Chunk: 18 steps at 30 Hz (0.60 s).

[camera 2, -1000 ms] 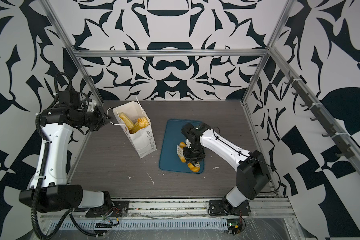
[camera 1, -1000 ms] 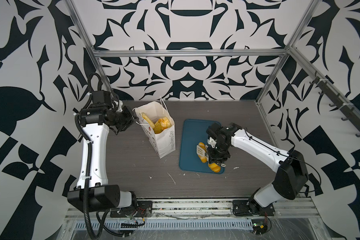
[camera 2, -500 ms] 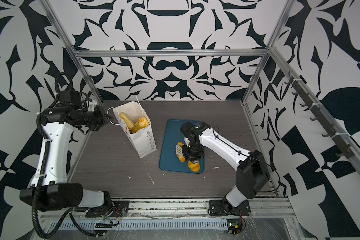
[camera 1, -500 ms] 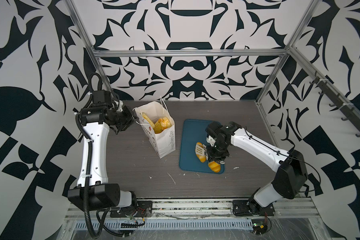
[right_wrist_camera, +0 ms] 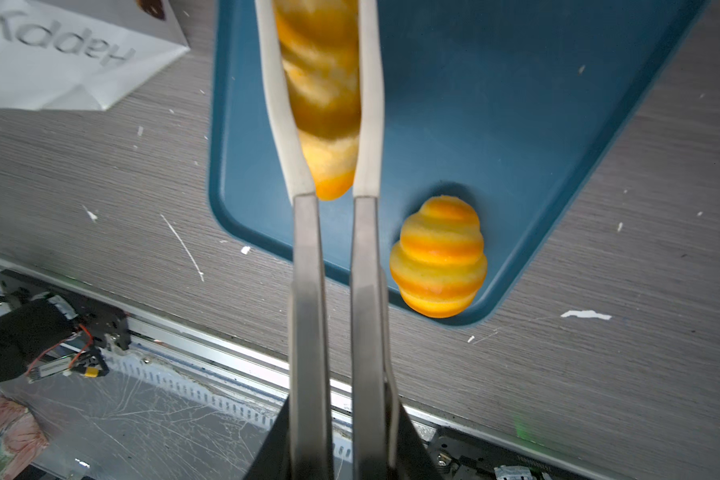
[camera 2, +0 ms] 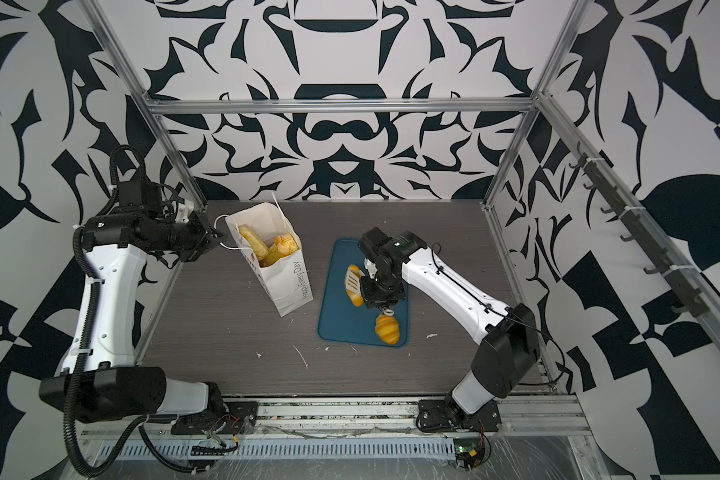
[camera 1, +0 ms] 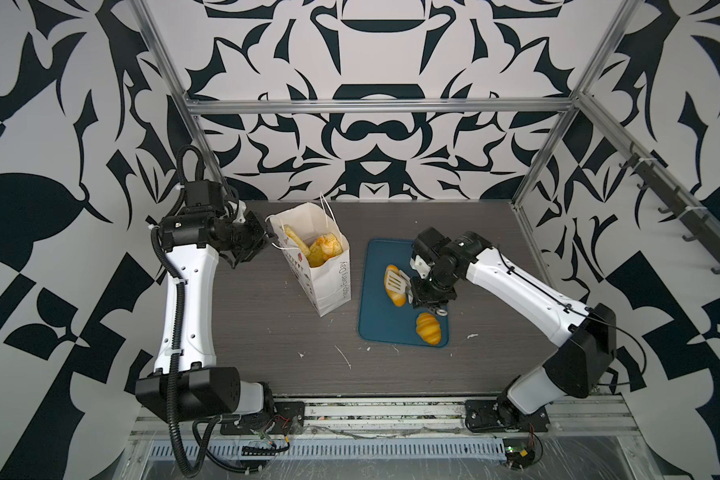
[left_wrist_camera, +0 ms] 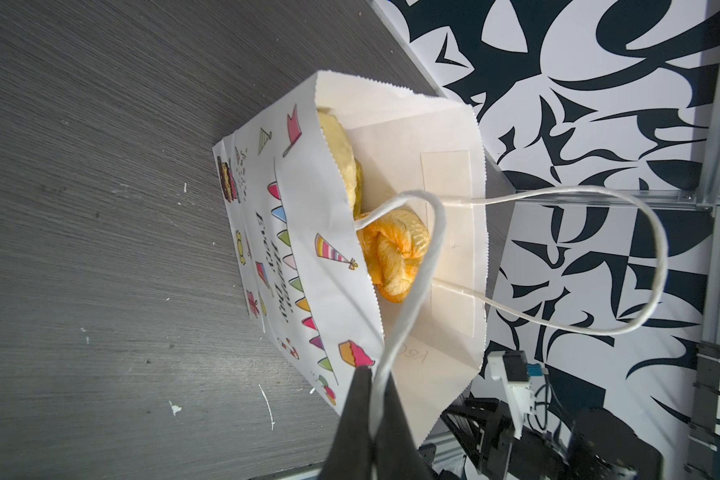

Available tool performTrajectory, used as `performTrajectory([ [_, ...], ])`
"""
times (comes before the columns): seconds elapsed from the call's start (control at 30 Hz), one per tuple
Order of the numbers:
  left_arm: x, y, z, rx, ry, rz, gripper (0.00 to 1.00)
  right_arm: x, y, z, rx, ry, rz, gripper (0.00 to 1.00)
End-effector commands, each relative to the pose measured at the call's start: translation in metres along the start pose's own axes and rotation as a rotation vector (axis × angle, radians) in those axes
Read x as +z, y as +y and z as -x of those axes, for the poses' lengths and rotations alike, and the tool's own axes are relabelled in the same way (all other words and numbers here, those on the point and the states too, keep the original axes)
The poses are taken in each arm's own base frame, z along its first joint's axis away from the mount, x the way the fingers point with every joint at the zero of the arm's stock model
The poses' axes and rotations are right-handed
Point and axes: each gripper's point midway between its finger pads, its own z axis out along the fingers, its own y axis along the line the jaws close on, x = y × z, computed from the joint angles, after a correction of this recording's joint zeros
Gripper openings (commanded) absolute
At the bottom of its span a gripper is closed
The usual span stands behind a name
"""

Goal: Place the fake bread into the paper bag
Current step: 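Lift the striped croissant in the tongs and carry it toward the bag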

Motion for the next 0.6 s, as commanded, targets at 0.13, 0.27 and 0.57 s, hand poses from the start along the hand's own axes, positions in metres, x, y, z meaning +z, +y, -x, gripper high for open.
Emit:
performTrajectory([
  [0.13,-0.008,-0.004,-0.004,0.0,0.0,-0.007,0.0,-0.043,0.019,0.019,-0.038,-0.099,0.04,0.21],
  [0.27,-0.01,-0.004,-0.004,0.002,-0.003,-0.008,0.0,-0.061,0.028,0.027,-0.044,-0.136,0.06,0.21],
  [0.57,-0.014,-0.006,-0.007,0.001,-0.005,-0.017,0.0,-0.107,0.059,0.044,-0.07,-0.239,0.186,0.21],
])
